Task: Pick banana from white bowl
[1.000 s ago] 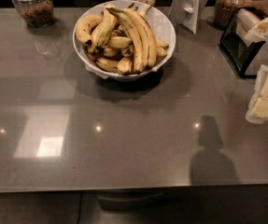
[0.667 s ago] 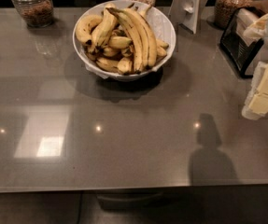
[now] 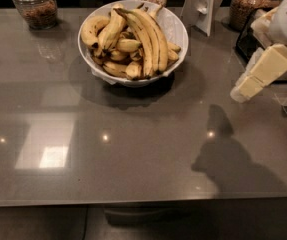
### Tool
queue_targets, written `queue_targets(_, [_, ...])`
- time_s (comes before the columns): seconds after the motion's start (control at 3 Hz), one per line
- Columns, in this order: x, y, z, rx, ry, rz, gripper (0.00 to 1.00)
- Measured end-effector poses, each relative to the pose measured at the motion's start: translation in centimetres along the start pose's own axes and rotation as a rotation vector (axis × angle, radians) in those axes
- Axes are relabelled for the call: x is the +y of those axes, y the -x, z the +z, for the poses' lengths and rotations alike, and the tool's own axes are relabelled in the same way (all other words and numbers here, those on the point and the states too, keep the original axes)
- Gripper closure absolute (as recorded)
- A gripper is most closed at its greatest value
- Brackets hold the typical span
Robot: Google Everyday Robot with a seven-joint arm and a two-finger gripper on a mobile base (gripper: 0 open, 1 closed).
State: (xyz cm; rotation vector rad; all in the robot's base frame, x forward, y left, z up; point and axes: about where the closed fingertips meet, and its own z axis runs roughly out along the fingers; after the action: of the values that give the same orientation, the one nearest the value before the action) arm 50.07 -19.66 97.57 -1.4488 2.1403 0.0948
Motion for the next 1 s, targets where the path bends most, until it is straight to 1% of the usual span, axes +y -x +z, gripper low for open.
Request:
queue_targets(0.33, [-2.6,2.9,2.5,-0.117,0.049,0.097,0.00])
queue_targets(0.67, [-4.3,6.3,5.3,-0.176,0.129,0.180,0.00])
queue_targets(1.0, [-4.2,10.8,7.8,-0.242,0.249,0.187,0.00])
